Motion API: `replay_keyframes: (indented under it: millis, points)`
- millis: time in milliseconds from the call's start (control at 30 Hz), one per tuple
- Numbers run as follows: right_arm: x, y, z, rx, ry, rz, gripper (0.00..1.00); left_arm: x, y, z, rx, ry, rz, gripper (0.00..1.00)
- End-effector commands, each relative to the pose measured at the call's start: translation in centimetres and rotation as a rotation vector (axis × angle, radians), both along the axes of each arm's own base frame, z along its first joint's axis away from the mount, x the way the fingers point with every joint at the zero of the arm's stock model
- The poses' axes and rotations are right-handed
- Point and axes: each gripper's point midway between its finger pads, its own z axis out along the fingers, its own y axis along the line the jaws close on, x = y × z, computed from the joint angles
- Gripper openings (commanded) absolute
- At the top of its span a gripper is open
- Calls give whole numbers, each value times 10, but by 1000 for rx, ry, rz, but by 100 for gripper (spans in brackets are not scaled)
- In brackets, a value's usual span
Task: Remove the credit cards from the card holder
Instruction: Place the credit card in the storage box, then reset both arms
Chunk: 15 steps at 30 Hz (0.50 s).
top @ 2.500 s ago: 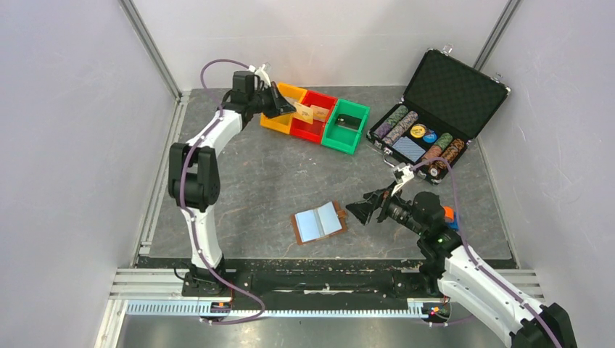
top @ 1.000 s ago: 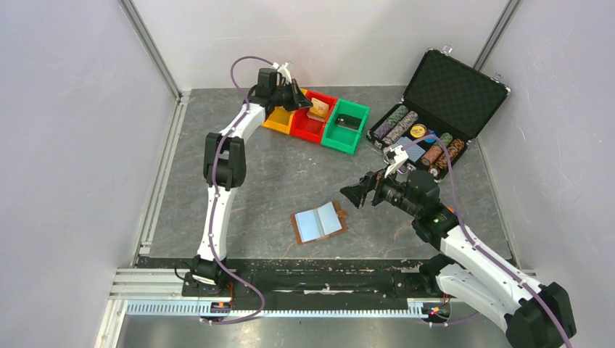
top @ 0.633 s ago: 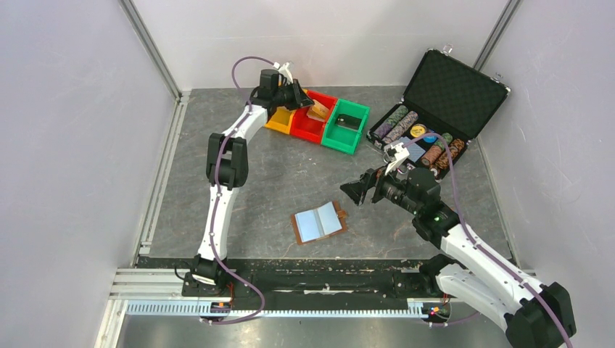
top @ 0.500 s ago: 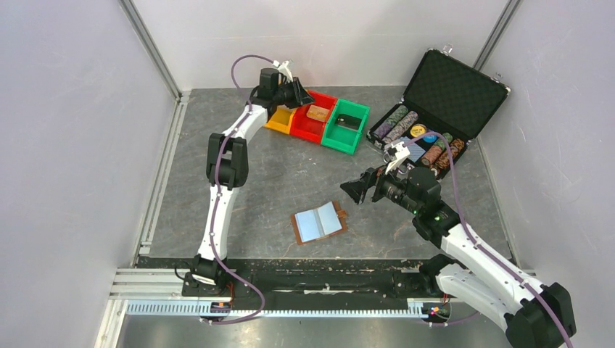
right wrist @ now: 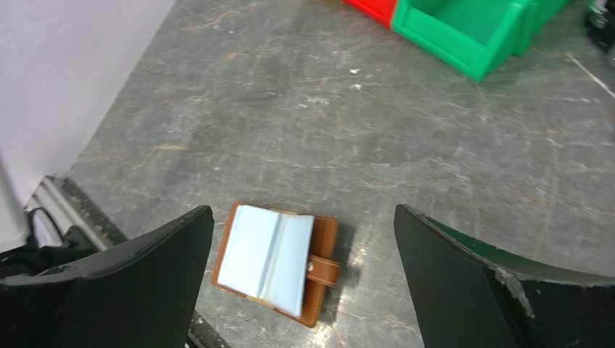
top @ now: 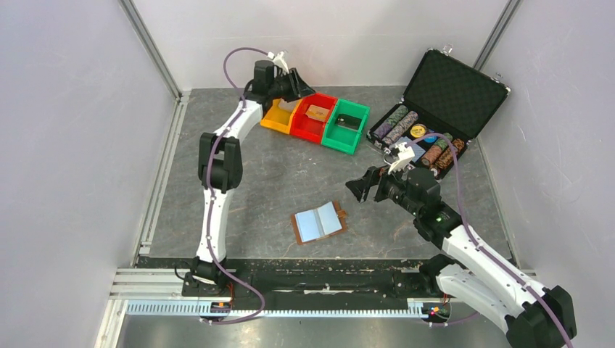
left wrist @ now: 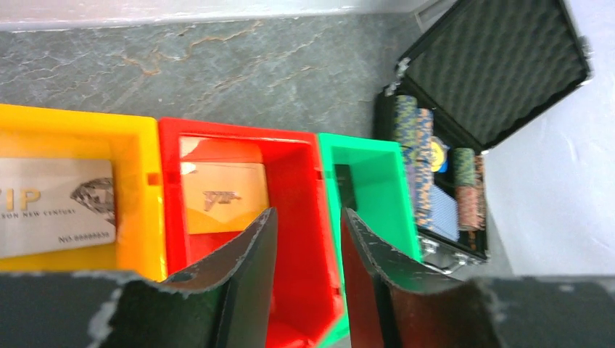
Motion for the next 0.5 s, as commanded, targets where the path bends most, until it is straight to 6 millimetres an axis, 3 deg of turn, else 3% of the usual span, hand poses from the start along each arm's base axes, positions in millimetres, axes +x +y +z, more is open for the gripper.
replay_keyframes:
  millis: [0,167,367,467]
  points:
    - [11,-26,3,-50,14,-158,98,-36,-1,110,-101,-77,-13,46]
    - [8,-40,-3,-150,39,-187,98,-83,5,127,-87,-1,-45,51]
    - [7,-54,4,-184,20,-238,98,-137,16,148,-41,-13,-31,54]
    - [3,-55,9,-169,9,-231,98,-171,21,148,-34,26,-44,58]
